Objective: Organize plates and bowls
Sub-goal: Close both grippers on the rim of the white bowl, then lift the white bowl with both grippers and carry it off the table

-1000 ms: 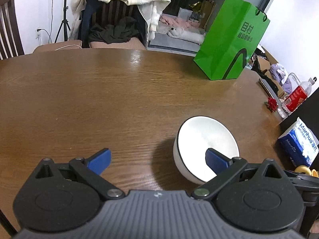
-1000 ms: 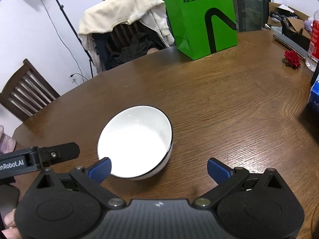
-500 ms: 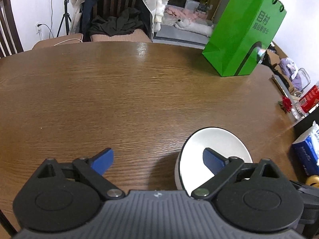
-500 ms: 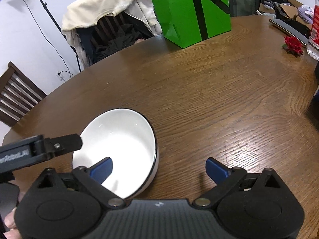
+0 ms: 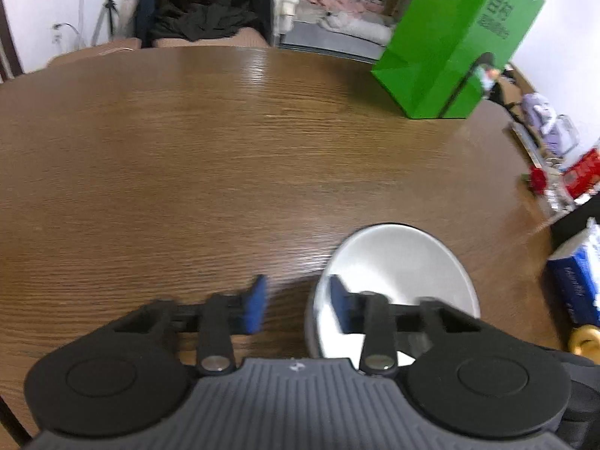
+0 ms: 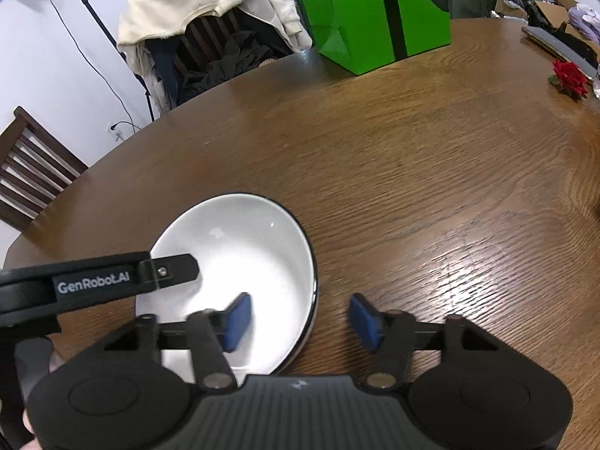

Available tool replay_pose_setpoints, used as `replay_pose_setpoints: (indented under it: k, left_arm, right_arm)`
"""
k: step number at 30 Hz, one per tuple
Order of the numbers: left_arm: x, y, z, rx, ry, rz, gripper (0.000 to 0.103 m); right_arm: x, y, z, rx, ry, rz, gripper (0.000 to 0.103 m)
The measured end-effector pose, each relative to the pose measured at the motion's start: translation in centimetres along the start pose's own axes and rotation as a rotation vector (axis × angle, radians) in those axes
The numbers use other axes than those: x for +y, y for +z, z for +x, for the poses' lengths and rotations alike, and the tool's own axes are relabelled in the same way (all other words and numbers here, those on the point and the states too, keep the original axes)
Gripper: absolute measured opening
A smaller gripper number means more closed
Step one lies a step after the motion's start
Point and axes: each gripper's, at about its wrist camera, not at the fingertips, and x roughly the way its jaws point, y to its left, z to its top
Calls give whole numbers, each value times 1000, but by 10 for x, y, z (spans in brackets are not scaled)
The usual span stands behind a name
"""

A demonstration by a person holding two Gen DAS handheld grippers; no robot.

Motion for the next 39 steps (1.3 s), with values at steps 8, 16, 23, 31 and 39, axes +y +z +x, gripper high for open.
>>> replay_pose_setpoints:
  k: [8,16,23,31,39]
  left_arm:
    - [-5,-1,4,4,-7,5,12]
    - [-10,-1,4,4,13,30,12]
    - [-11,-4,2,8,22,39,12]
    - [-13,-7,-6,1,25,45,12]
    - [-14,-15,-22,-16,29,47,12]
  right_arm:
    - [-5,0,5,17,34,34,16]
    - [-3,-3,7,7,22,28,16]
    - [0,-7,5,3,19,26,16]
    - [-1,-8,2,3,26,41,16]
    - [-2,-7,-6,-6,33,28,16]
